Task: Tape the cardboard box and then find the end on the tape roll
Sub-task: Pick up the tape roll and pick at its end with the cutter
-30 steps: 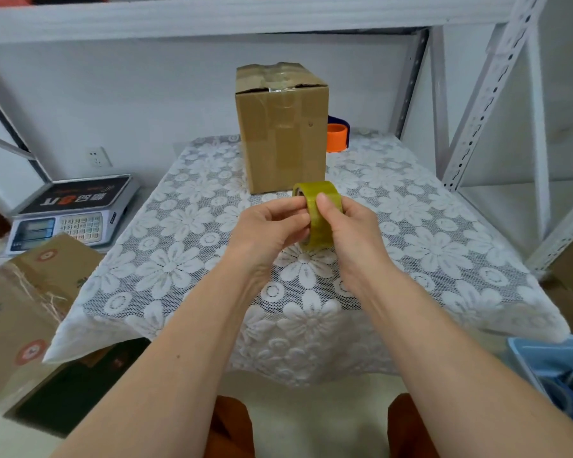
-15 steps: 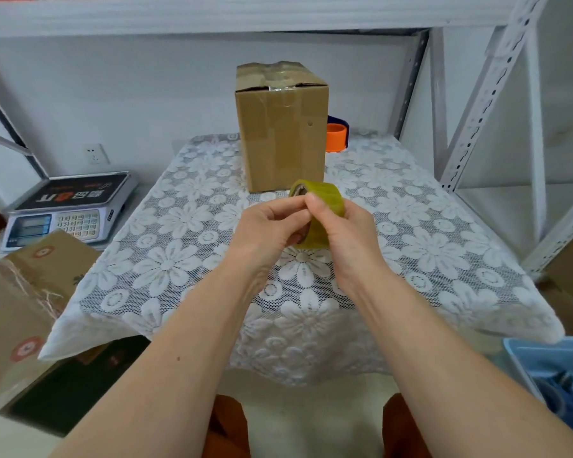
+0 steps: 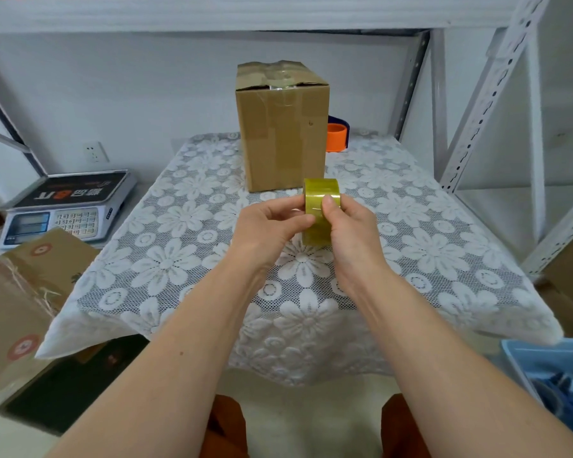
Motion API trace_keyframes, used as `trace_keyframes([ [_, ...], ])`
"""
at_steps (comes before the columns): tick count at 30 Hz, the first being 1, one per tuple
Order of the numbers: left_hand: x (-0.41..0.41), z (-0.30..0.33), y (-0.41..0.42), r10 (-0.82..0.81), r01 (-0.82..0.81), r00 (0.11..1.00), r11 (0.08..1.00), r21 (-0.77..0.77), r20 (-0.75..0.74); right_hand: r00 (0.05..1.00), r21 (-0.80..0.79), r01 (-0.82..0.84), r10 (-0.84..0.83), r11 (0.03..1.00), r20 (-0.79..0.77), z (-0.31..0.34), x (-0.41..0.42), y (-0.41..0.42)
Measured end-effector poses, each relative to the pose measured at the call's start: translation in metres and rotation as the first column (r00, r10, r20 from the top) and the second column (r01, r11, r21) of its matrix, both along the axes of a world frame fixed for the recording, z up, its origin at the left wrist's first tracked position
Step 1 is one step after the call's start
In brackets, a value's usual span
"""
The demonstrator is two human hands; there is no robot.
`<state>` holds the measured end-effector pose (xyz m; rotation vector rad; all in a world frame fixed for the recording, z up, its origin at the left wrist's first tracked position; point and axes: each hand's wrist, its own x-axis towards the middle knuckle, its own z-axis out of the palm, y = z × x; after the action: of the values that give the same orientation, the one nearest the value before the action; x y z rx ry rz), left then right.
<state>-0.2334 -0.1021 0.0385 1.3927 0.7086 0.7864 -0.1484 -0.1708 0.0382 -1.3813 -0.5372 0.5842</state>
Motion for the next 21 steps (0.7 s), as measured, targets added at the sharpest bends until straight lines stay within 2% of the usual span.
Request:
trace_keyframes([
  [8, 0.000, 0.001, 0.001, 0.044, -0.040, 0.998, 0.995, -0.089, 0.047, 0.998, -0.033, 0.050, -0.051, 0.998, -0.040, 0.006, 0.000, -0.003],
  [13, 0.002, 0.002, 0.000, 0.083, -0.077, 0.995, 0.993, -0.092, 0.061, 0.996, -0.062, 0.088, -0.090, 0.994, -0.027, 0.010, 0.000, -0.007],
  [21, 0.004, -0.001, 0.004, 0.113, -0.104, 0.993, 0.980, -0.171, 0.041, 0.994, -0.067, 0.021, -0.027, 0.998, -0.102, 0.018, -0.002, -0.011],
])
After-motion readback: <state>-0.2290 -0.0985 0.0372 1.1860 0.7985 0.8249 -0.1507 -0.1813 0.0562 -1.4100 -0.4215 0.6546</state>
